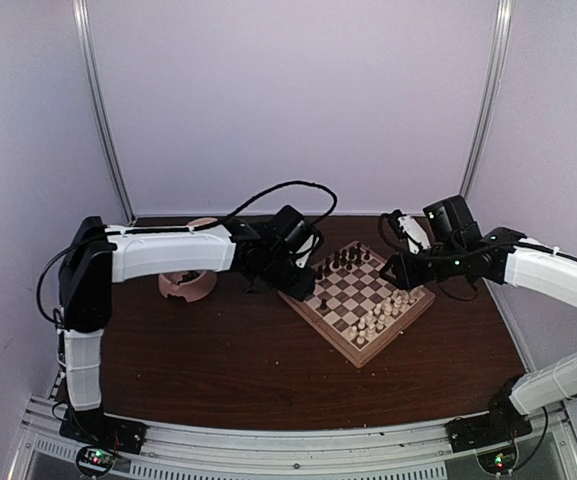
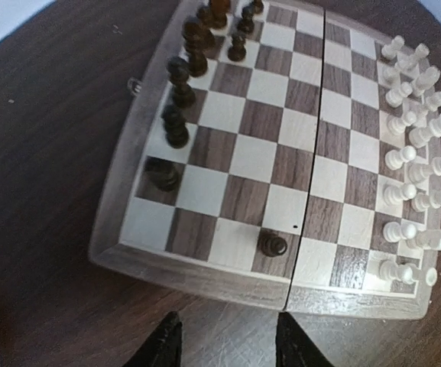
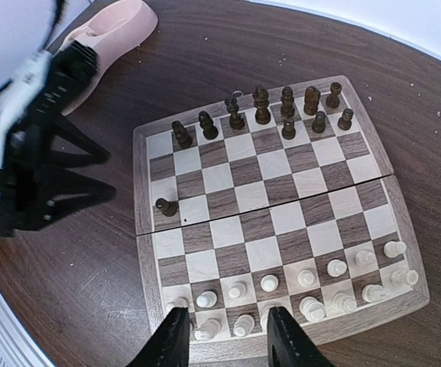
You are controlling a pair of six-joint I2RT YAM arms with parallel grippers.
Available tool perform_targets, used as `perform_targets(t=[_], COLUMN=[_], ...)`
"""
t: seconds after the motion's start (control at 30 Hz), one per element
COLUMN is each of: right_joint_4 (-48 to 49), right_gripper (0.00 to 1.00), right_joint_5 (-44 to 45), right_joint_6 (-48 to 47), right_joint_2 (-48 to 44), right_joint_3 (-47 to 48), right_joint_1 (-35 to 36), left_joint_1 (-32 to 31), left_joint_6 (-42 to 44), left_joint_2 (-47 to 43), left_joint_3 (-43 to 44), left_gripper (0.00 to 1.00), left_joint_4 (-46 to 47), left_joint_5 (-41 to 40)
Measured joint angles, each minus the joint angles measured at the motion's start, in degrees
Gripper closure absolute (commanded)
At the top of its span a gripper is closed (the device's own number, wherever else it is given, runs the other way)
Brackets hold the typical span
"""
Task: Set up the chess pieces on the board
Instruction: Pick up the pawn from the chessboard.
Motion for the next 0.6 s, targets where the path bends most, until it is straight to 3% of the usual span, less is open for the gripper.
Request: perform_targets(t=[0.3, 0.6], right_joint_4=[0.0, 0.5], right_gripper=[0.63, 0.63], right_joint_5=[-2.97, -3.21], right_joint_6=[0.63, 1.55], right_joint_2=[3.15, 7.3], right_joint_3=[0.07, 1.09], right_joint_1=[0.04, 2.97], left_joint_1=[1.57, 7.19], left_joint_6=[-0.02, -1.77], left_joint_2=[-23.23, -34.6], left_joint_3=[-17.07, -33.66], left_gripper=[0.57, 0.56], left_joint_4=[5.81, 7.89], left_joint_5=[-7.3, -10.25])
